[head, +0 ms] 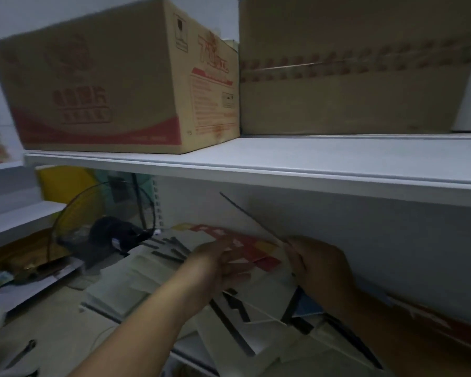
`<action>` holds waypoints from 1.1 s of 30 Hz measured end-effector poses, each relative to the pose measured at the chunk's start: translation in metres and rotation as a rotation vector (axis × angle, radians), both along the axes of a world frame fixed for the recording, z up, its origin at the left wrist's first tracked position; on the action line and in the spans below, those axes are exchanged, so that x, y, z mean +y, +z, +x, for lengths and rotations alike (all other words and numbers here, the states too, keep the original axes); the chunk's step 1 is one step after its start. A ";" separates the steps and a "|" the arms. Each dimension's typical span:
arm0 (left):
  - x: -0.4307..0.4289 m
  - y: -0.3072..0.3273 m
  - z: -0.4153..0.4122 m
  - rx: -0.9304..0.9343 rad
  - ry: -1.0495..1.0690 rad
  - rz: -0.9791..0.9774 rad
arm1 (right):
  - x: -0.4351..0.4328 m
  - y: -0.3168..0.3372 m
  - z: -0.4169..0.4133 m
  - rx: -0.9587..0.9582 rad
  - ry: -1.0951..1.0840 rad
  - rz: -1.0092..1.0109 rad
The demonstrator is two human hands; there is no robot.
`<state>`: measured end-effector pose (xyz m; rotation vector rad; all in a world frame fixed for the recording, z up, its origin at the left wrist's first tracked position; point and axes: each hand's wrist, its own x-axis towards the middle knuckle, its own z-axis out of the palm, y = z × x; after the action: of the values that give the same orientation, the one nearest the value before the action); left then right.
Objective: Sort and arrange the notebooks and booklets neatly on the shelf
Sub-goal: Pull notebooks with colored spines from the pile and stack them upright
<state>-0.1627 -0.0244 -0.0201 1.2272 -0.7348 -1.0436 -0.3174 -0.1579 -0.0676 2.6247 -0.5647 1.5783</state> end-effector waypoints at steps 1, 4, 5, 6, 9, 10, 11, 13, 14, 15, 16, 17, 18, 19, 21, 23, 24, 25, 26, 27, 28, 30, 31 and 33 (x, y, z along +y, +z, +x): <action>-0.003 0.000 0.001 0.092 -0.039 0.005 | 0.013 0.002 0.000 0.024 0.036 -0.031; -0.017 -0.008 -0.001 0.208 -0.002 -0.022 | 0.047 0.002 0.004 0.195 0.132 -0.064; -0.020 -0.010 -0.003 0.223 0.026 -0.022 | 0.055 0.000 0.002 0.251 0.154 -0.052; -0.024 -0.013 -0.004 0.227 0.041 -0.017 | 0.061 -0.001 -0.001 0.299 0.140 -0.026; -0.030 -0.016 -0.001 0.199 0.012 0.029 | 0.064 -0.009 -0.027 0.402 0.035 0.135; -0.032 -0.015 0.003 0.189 -0.005 0.042 | 0.060 -0.014 -0.040 0.409 -0.002 0.325; -0.033 -0.013 0.006 0.177 -0.020 0.057 | 0.056 -0.020 -0.052 0.393 -0.055 0.514; -0.037 -0.012 0.011 0.159 -0.066 0.066 | 0.042 -0.038 -0.077 0.304 -0.218 0.691; -0.038 -0.012 0.012 0.151 -0.092 0.061 | 0.033 -0.046 -0.086 0.280 -0.327 0.726; -0.037 -0.013 0.011 0.138 -0.111 0.062 | 0.026 -0.050 -0.091 0.291 -0.415 0.743; -0.036 -0.013 0.009 0.125 -0.127 0.064 | 0.019 -0.052 -0.095 0.332 -0.475 0.780; -0.035 -0.014 0.007 0.112 -0.139 0.071 | 0.013 -0.054 -0.097 0.377 -0.515 0.815; -0.034 -0.015 0.005 0.106 -0.154 0.077 | 0.007 -0.057 -0.098 0.420 -0.545 0.854; -0.033 -0.016 0.002 0.108 -0.162 0.087 | 0.004 -0.060 -0.098 0.452 -0.558 0.850; -0.031 -0.015 0.000 0.130 -0.169 0.104 | 0.005 -0.061 -0.096 0.469 -0.593 0.752; -0.027 -0.012 0.000 0.138 -0.155 0.112 | 0.000 -0.064 -0.097 0.393 -0.615 0.547; -0.026 -0.011 0.000 0.141 -0.148 0.107 | -0.002 -0.064 -0.100 0.342 -0.600 0.451; -0.024 -0.011 0.000 0.141 -0.142 0.102 | -0.002 -0.060 -0.101 0.305 -0.571 0.461; -0.023 -0.011 -0.001 0.138 -0.141 0.094 | -0.004 -0.055 -0.102 0.310 -0.552 0.498; -0.022 -0.011 -0.001 0.132 -0.135 0.089 | -0.005 -0.051 -0.102 0.335 -0.534 0.540; -0.021 -0.012 -0.003 0.127 -0.130 0.084 | -0.007 -0.048 -0.101 0.346 -0.531 0.564; -0.020 -0.011 -0.008 0.126 -0.112 0.083 | -0.016 -0.047 -0.102 0.349 -0.494 0.605; -0.020 -0.011 -0.012 0.124 -0.103 0.084 | -0.019 -0.044 -0.102 0.379 -0.466 0.619; -0.021 -0.013 -0.017 0.124 -0.092 0.075 | -0.024 -0.041 -0.103 0.455 -0.415 0.614</action>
<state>-0.1793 -0.0457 -0.0326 1.1898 -0.6662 -1.2208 -0.4206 -0.1819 -0.1082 2.8262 -1.6142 0.7276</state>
